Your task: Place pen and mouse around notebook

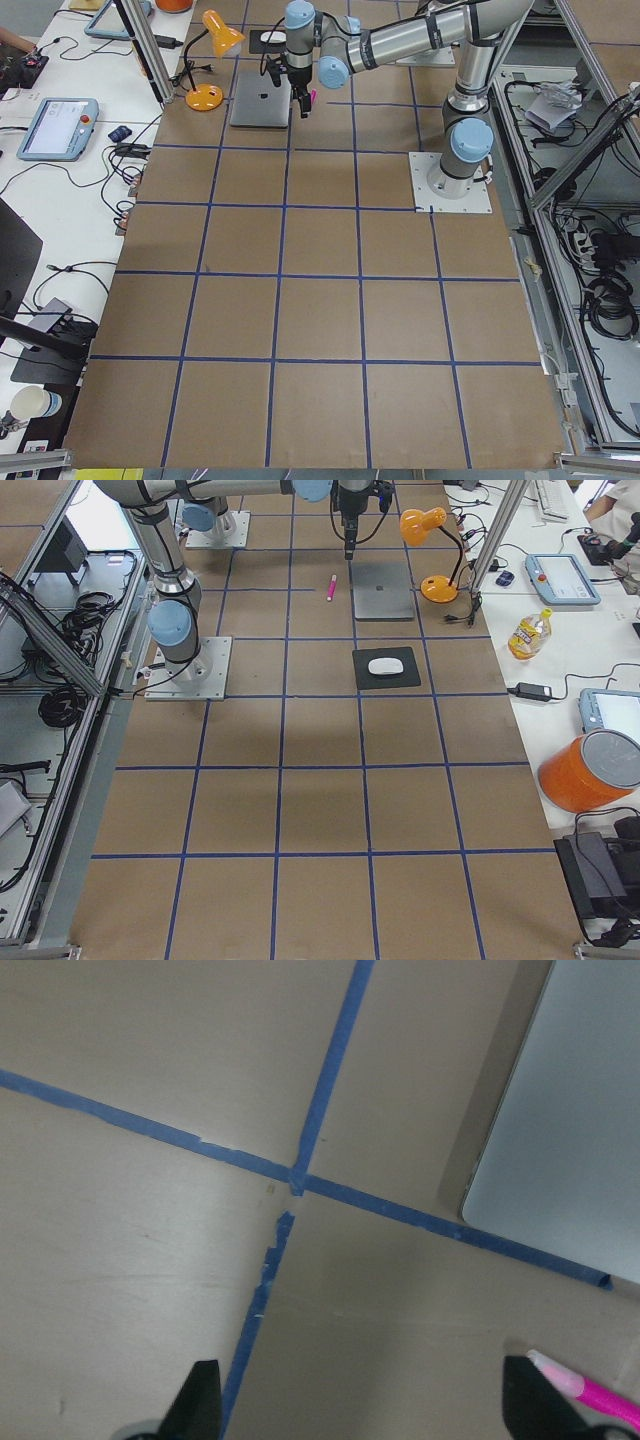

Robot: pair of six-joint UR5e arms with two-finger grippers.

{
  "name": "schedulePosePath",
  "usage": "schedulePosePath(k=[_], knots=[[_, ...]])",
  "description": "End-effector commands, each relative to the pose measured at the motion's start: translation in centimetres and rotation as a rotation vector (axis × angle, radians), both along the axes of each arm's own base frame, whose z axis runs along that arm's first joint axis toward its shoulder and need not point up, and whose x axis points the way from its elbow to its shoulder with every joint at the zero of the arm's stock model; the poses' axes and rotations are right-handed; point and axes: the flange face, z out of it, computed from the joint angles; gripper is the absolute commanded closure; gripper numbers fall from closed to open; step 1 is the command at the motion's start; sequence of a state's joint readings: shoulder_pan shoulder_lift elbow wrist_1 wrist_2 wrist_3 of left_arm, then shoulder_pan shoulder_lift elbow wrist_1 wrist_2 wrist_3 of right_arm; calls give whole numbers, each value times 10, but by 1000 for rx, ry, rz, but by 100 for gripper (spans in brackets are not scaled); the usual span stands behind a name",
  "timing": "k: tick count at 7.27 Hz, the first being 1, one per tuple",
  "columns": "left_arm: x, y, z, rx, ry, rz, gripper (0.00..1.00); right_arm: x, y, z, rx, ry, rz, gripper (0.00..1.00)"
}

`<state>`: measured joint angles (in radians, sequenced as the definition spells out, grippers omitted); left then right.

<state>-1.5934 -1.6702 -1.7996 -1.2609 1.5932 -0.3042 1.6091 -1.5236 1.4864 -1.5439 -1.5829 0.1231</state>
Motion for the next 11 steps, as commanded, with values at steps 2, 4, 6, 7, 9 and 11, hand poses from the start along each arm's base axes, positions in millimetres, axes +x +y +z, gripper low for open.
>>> schedulePosePath(k=[2, 4, 6, 7, 9, 11], knots=[[35, 16, 69, 13, 8, -100, 0, 0, 0, 0, 0, 0, -1, 0], [34, 41, 87, 44, 17, -227, 0, 0, 1, -1, 4, -1, -3, 0], [36, 52, 101, 27, 14, -321, 0, 0, 1, -2, 7, 0, -3, 0], [36, 56, 103, 28, 13, -321, 0, 0, 1, -2, 7, -1, -3, 0], [44, 63, 112, 19, 13, -311, 0, 0, 1, -2, 7, -1, -3, 0], [48, 66, 114, 22, 13, -301, 0, 0, 1, -2, 7, 0, -3, 0]])
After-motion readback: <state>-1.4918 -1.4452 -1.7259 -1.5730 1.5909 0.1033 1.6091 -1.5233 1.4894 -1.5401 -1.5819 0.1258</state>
